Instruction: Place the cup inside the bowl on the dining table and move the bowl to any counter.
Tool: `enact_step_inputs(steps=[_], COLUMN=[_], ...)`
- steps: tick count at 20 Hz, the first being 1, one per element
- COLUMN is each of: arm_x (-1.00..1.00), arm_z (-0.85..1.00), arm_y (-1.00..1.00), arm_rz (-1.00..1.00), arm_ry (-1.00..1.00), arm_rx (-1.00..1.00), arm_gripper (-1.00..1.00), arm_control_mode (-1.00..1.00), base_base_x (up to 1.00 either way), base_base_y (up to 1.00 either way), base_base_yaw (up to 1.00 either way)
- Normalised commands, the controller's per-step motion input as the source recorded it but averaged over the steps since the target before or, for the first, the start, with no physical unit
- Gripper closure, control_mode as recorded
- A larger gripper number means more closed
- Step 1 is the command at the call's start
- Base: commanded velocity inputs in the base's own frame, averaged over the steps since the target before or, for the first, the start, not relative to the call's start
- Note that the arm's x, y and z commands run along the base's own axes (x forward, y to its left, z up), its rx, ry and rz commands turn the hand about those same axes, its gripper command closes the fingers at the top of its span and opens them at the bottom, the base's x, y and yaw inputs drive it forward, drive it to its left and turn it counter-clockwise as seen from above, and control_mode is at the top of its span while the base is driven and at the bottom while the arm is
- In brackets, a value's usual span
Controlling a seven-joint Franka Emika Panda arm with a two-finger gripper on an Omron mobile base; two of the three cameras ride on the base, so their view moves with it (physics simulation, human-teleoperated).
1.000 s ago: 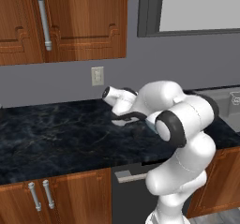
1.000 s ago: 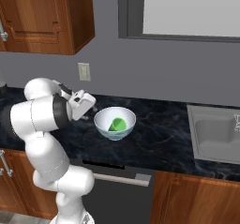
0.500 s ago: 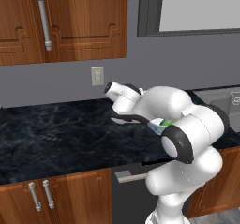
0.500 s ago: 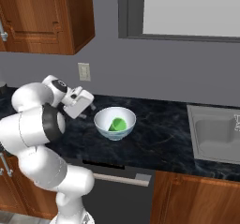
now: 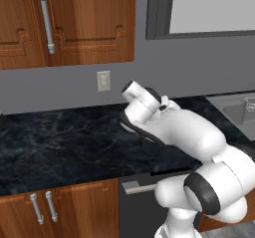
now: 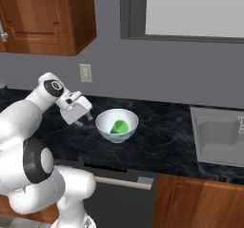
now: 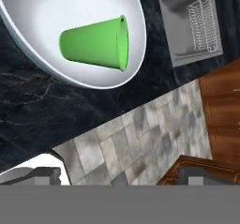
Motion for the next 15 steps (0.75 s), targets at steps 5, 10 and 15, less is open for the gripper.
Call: enact_step_inputs(steps=[5, 10, 15], arm_x=[-0.76, -0.73, -0.8], arm_z=[0.33, 0.29, 0.28], arm_y=[0.0, 0.0, 0.0], arm_rz=[-0.17, -0.05, 0.0], arm_ry=[-0.08, -0.08, -0.09], arm_rx=[0.13, 0.08, 0.03], arm_gripper=[-1.0, -1.0, -1.0], arm_control_mode=[-1.0, -1.0, -1.0], base_base_x=[0.0, 0.0, 0.0], base_base_y=[0.0, 0.0, 0.0], base_base_yaw=[0.0, 0.0, 0.0])
